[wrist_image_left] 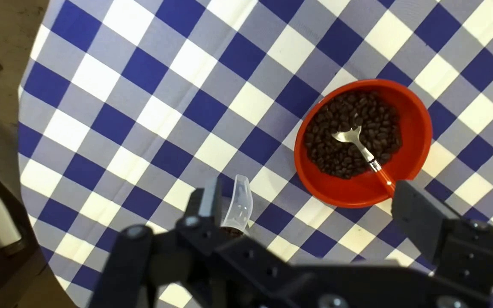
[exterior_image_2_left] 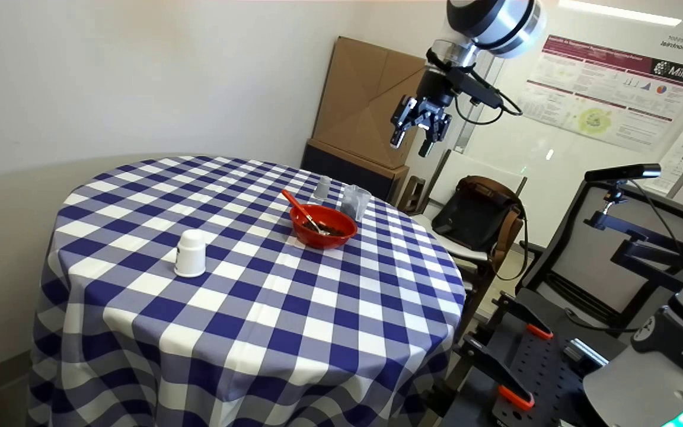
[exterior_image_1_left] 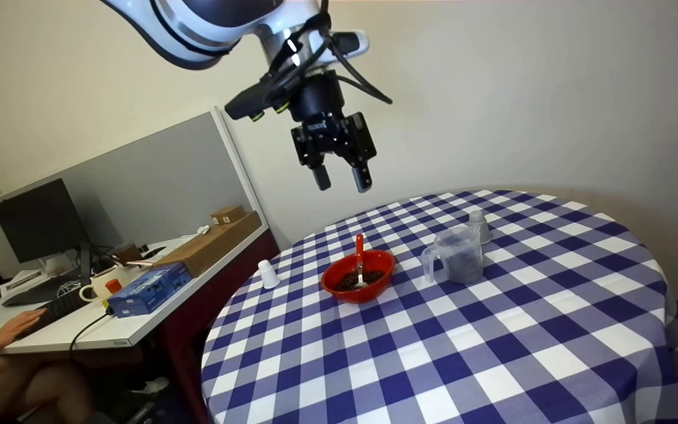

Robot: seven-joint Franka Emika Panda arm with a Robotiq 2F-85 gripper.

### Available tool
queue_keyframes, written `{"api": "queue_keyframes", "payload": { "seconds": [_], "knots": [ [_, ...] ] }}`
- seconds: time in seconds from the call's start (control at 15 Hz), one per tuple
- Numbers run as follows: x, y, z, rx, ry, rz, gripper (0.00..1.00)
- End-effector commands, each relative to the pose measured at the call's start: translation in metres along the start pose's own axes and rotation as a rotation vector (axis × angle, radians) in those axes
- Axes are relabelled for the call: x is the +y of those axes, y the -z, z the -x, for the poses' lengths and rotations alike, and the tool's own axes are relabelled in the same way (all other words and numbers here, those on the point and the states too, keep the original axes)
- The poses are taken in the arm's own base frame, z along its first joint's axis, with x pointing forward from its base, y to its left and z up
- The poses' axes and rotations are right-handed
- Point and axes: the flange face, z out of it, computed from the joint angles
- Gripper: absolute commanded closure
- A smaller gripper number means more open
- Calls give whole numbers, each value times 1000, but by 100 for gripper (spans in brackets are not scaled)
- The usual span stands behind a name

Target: Pour some of the contents of the jar into the bowl

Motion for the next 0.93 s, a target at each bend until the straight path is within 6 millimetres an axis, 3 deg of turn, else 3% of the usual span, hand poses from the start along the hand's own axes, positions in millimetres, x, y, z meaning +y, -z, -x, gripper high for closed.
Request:
{"api": "queue_keyframes", "payload": {
  "seconds": [0.0,0.87],
  "knots": [
    [4,-26,-41,9,-89,-23,0],
    [4,-120,-116,-13,-213,38,0]
  ]
}}
